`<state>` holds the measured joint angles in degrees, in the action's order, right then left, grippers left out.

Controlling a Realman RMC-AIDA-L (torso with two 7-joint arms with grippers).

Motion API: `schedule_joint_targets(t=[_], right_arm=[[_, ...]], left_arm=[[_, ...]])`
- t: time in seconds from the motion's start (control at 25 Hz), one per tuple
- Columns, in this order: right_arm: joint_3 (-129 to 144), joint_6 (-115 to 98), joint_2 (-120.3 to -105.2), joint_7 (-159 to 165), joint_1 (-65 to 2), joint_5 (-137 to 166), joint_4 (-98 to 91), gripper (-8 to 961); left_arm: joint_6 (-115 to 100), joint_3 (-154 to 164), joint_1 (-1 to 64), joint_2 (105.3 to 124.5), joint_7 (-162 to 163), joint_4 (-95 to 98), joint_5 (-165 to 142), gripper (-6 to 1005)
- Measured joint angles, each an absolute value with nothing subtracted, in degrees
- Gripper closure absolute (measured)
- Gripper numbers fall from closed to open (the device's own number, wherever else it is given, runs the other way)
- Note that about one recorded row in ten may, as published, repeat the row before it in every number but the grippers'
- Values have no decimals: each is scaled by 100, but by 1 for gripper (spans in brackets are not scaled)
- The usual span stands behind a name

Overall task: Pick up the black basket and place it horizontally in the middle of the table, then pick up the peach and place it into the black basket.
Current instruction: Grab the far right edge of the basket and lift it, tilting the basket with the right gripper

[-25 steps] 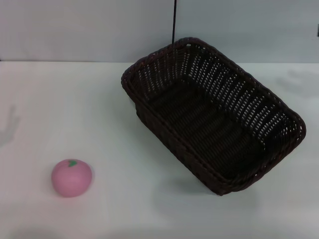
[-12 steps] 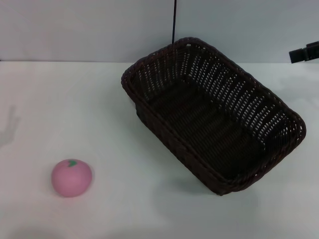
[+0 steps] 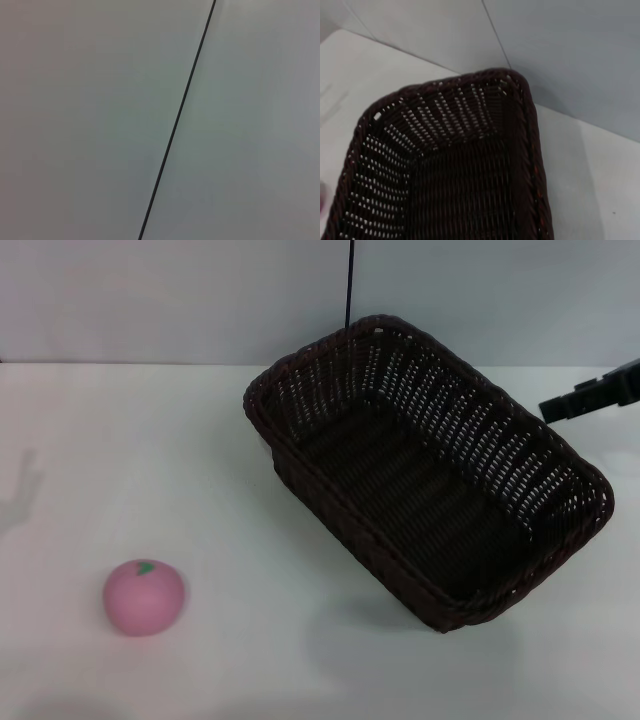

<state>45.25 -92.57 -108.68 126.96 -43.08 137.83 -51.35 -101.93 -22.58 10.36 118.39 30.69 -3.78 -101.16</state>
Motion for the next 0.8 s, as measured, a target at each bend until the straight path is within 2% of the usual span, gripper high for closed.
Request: schedule_joint_targets(t=[0.32, 0.6, 0.8], right_arm=[[4781, -8797, -11033, 12566, -4371, 13797, -4640, 134], [4964, -8550, -11086, 12472, -4375, 13864, -4386, 137], [4966, -8548, -11091, 12436, -4360, 13856, -4393, 275]], left_arm=[[-10164, -2259, 1066, 11846, 3120, -381, -10116, 199], [-10120, -2259, 1064, 11848, 3232, -387, -10116, 199], [-10098, -2259, 1067, 11848, 3237, -387, -10116, 199]])
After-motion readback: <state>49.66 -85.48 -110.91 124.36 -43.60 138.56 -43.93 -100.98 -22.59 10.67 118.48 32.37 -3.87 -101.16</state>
